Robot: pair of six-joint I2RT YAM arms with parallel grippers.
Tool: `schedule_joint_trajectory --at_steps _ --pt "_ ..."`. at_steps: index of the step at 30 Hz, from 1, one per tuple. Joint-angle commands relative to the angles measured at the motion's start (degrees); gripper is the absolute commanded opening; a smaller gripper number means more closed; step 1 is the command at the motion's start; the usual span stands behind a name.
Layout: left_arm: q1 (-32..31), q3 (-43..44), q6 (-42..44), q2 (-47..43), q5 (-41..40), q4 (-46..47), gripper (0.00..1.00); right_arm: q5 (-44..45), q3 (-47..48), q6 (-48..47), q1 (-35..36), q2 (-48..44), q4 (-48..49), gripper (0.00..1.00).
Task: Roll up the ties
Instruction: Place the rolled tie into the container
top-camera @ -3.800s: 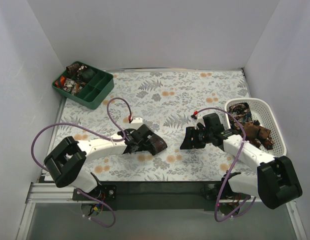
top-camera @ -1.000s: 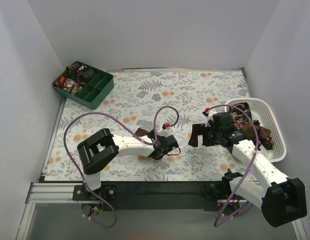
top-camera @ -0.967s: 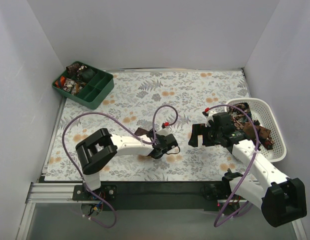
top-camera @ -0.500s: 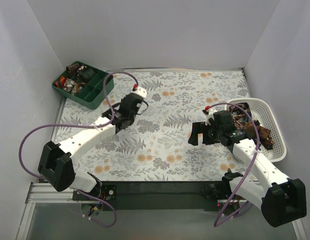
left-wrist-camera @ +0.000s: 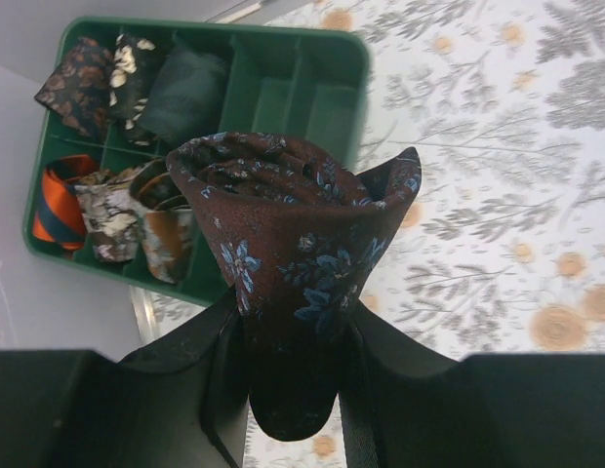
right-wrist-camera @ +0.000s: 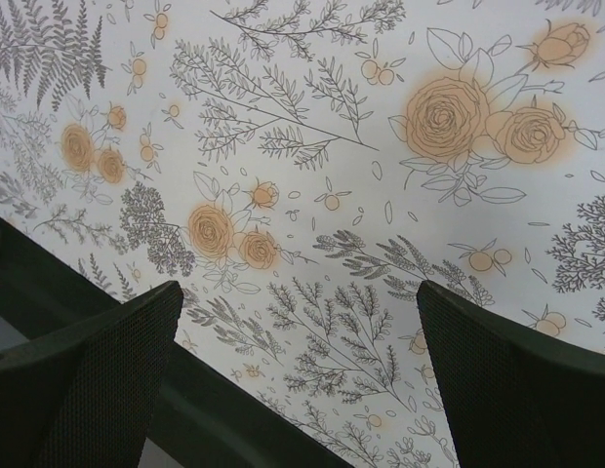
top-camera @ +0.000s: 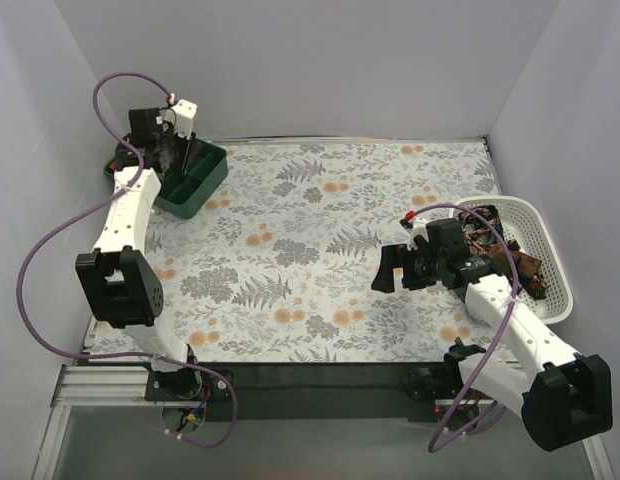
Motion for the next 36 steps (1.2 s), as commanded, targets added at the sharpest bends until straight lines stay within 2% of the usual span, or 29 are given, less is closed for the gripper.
schedule_joint_trajectory --at_steps 1,4,8,14,23,36 --pt "4.2 6.46 5.33 3.19 10.65 -5.88 0.0 -4.04 3.33 -2.75 -0.22 1.26 -0.76 0.93" --pt "6.22 8.84 7.09 6.97 10.38 -7.13 0.0 -5.1 4.48 -4.16 -0.3 2.66 -1.46 0.93" --pt "9.83 10.95 7.54 10.22 15.55 -8.18 0.0 -6.59 5.71 -4.95 -0.31 4.33 -2.25 0.93" --pt "13.26 15.95 8.77 16.2 17.68 -10.29 0.0 -6.68 6.94 -5.3 -0.3 6.53 -3.48 0.93" --pt "13.44 19.3 9.39 22.88 13.11 -11.08 0.0 -6.15 7.64 -4.78 -0.3 9.35 -3.92 0.93" --pt "13.44 20.36 7.98 26.84 7.57 -10.3 0.0 -4.75 8.43 -4.34 -0.31 11.45 -3.83 0.92"
